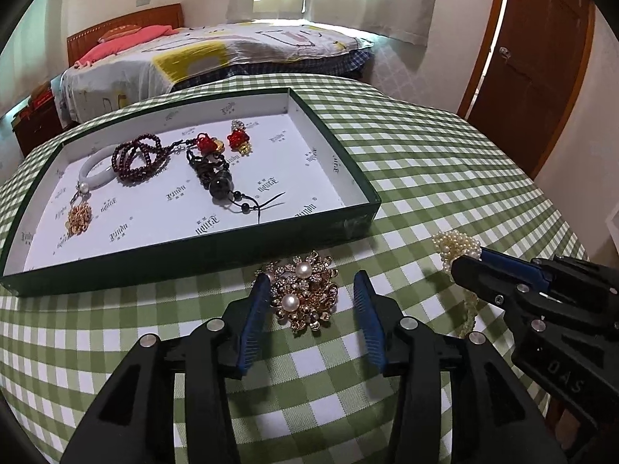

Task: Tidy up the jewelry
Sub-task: 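Close the left gripper on the gold pearl flower brooch, then lift the brooch and pearl strand and carry both over the tray, then lower and open both grippers, releasing brooch and pearl strand into the tray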

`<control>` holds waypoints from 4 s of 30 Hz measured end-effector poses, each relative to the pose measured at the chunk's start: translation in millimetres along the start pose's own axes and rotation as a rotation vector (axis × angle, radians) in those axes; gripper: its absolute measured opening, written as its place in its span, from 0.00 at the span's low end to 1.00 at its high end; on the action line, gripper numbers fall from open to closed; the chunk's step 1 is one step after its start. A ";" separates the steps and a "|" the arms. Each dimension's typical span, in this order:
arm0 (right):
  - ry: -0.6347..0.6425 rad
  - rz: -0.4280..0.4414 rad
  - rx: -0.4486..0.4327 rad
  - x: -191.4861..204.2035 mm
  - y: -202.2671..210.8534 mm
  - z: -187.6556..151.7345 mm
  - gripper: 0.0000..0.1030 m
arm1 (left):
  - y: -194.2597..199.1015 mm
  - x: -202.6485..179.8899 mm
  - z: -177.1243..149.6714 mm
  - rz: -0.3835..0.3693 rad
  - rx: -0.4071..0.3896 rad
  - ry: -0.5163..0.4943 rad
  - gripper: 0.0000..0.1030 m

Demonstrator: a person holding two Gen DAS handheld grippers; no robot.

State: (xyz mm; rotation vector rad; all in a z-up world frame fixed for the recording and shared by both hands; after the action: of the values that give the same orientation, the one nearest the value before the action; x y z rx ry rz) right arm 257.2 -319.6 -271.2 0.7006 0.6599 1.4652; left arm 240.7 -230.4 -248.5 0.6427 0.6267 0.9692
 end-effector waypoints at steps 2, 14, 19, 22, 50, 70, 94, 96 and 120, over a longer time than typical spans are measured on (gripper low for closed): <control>0.002 0.000 0.000 0.7 -0.3 -0.1 0.16 | 0.7 0.2 -1.5 0.000 -0.002 -0.008 0.43; 0.017 -0.001 0.002 9.1 -2.8 -0.7 0.16 | 8.4 4.2 -5.9 -0.009 -0.020 -0.040 0.21; 0.022 -0.002 0.004 11.0 -3.7 -0.7 0.16 | 14.2 7.2 -7.3 -0.012 -0.028 -0.040 0.21; 0.023 -0.001 0.004 11.9 -3.6 -0.3 0.16 | 18.3 10.2 -7.4 -0.008 -0.030 -0.045 0.21; 0.066 0.007 -0.015 40.2 5.9 5.6 0.16 | 56.5 52.6 -15.0 0.022 -0.065 -0.014 0.03; 0.062 0.011 -0.026 42.2 9.0 8.3 0.16 | 66.4 41.7 -5.2 0.011 -0.103 -0.062 0.02; 0.078 0.088 -0.184 93.4 50.1 70.0 0.16 | 132.0 90.7 52.5 0.071 -0.283 0.041 0.02; 0.081 0.105 -0.213 103.9 54.2 83.0 0.16 | 138.0 96.6 60.9 0.080 -0.305 0.044 0.02; 0.034 0.181 -0.080 166.1 -64.4 95.3 0.16 | 46.1 172.3 53.1 0.138 -0.217 0.155 0.02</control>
State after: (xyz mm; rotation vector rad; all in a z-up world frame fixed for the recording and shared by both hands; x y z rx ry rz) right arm 372.8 -154.7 -255.1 0.6884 0.5721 1.6646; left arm 327.8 -70.0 -212.9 0.4248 0.6088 1.2058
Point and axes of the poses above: each gripper's, at about its wrist camera, not at the fingertips, and y roughly against the way its jaws point, x to its left, z to its top, the point moved 10 cm from there along -y, roughly the way its jaws point, and after that the axes turned 6 degrees about -z, right-handed, at the moved point
